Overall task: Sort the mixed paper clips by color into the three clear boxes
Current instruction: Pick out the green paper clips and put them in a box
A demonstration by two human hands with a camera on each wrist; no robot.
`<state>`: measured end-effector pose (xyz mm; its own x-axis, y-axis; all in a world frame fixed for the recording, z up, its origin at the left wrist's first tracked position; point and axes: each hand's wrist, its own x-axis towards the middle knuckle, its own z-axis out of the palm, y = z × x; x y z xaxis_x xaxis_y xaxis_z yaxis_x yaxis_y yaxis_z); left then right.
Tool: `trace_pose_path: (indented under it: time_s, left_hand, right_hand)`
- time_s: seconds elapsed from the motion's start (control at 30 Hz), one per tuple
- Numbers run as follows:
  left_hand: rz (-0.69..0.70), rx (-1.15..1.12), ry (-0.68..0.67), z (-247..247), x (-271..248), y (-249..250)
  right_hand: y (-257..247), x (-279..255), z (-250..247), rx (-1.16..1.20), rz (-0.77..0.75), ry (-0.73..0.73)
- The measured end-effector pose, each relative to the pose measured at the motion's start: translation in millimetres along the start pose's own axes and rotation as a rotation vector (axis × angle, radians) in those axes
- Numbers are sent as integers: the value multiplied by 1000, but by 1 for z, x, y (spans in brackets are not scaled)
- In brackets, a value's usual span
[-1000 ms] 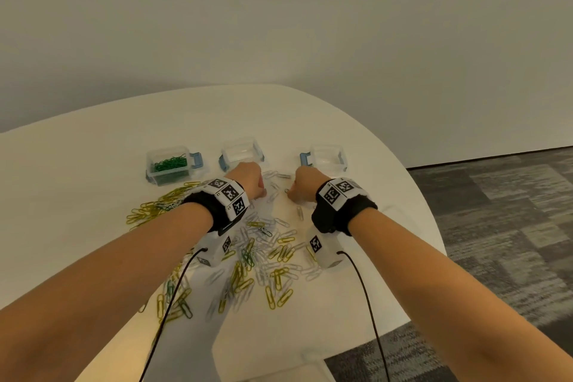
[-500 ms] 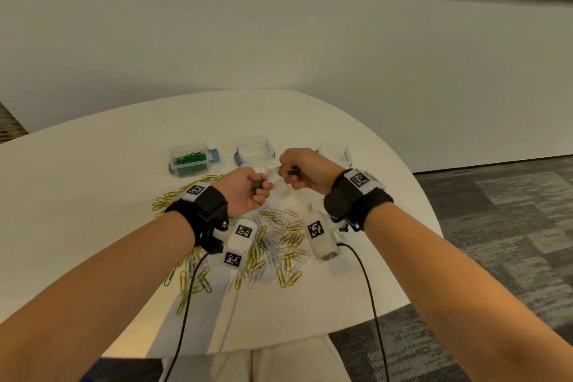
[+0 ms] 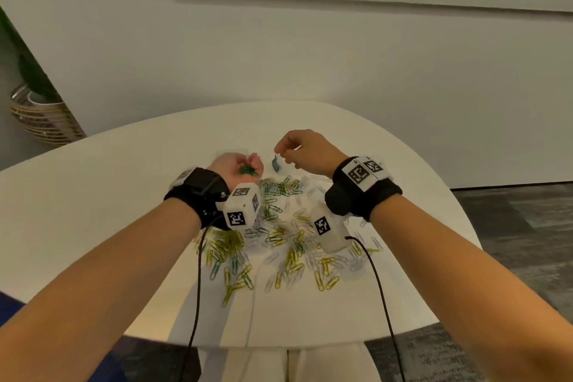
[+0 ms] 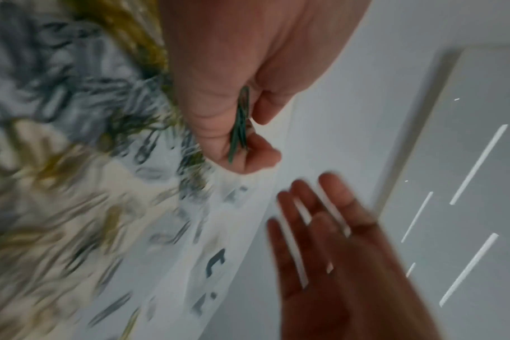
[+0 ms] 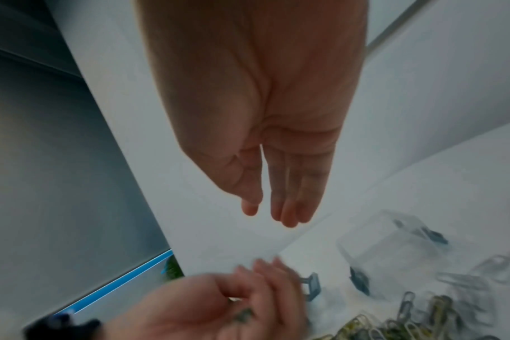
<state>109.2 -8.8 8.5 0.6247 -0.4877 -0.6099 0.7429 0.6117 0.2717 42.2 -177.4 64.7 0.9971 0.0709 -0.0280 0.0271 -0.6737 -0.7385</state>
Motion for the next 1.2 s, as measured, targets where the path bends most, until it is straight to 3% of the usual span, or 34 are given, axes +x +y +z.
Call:
trace_pose_path:
  time_s: [0.1, 0.23, 0.37, 0.47, 0.5, 0.63, 0.77, 0.87, 0.97, 1.1, 1.2]
  left_hand:
    - [264, 94, 38, 9, 3, 37]
    - [501, 529, 90, 15, 20, 54]
    - [699, 1278, 188, 5, 20, 45]
    - [896, 1774, 183, -5, -1, 25]
    - [861, 1896, 146, -10, -5, 18]
    - [434, 2399, 75, -38, -11, -14]
    - [475, 2442, 123, -66, -14, -23]
    - [444, 2389, 125, -78, -22, -13]
    - [391, 2343, 139, -84, -28, 0]
    - [565, 2280, 137, -67, -24, -3]
    - [605, 2248, 28, -43, -9, -15]
  right_hand:
    - [11, -1, 6, 43, 28, -10]
    - [27, -4, 17, -14, 91, -69]
    - [41, -8, 27, -208, 195, -222]
    - [41, -7, 40, -362, 170, -236]
    - [40, -4, 47, -396, 155, -233]
    - [34, 3, 87, -497, 144, -266]
    - [37, -7, 106, -460, 100, -240]
    - [50, -22, 84, -401, 65, -224]
    - [67, -33, 56, -297, 137, -156]
    - [69, -23, 33, -276, 131, -21]
    - [65, 2, 35, -417, 124, -61]
